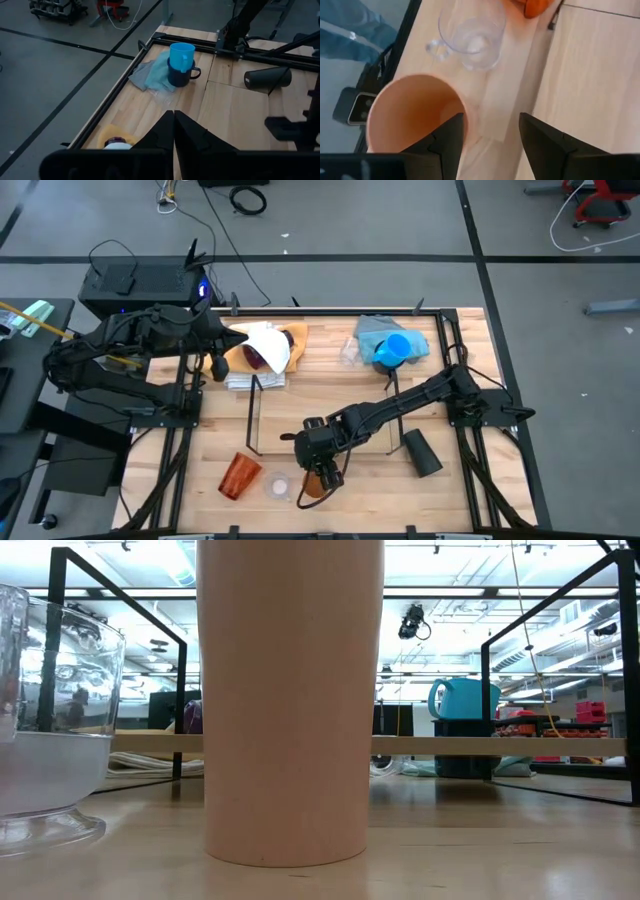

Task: Stack small to large cups/mugs on shelf
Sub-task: Put the light orange cup on the shelf

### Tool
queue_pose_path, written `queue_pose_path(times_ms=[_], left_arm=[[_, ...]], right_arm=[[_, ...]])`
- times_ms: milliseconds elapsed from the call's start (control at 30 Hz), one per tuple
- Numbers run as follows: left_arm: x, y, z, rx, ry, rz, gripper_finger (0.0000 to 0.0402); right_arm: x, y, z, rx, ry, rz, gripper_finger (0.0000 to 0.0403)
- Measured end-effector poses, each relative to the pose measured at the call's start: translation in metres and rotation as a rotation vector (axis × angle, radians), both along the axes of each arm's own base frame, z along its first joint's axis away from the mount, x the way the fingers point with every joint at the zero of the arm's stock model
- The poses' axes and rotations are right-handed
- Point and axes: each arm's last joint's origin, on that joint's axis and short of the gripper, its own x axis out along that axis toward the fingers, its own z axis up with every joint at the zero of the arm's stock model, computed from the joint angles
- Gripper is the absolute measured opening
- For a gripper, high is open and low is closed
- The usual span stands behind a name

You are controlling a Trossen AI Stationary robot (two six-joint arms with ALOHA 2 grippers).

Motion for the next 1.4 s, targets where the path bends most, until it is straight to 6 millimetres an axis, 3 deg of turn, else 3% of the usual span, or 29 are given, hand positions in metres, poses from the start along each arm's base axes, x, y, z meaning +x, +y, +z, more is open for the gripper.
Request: queue_pose_path(times_ms=[367, 733, 1067, 1400], left_arm=[[-0.0001, 0.0, -0.0003, 0.002, 0.004, -0.001, 0.0029], [0.0, 0.0, -0.0003, 0.002, 0.004, -0.001, 0.0016], [0.0001, 0.0, -0.0004, 0.002, 0.005, -0.001, 0.0028], [0.0001, 0.0, -0.0004, 0.002, 0.005, -0.001, 0.0017]], right_arm=[[0.0018, -0.0047, -0.0086, 0.031, 0.057, 0.009, 0.0197], [0.0006, -0.0015, -0.0083, 0.089, 0.081, 0.016, 0.0194], [0.0005, -0.0011, -0.0082, 0.105, 0.088, 0.015, 0.016], [-0.0003, 0.0011, -0.0082, 0.113, 0.094, 0.004, 0.0102]])
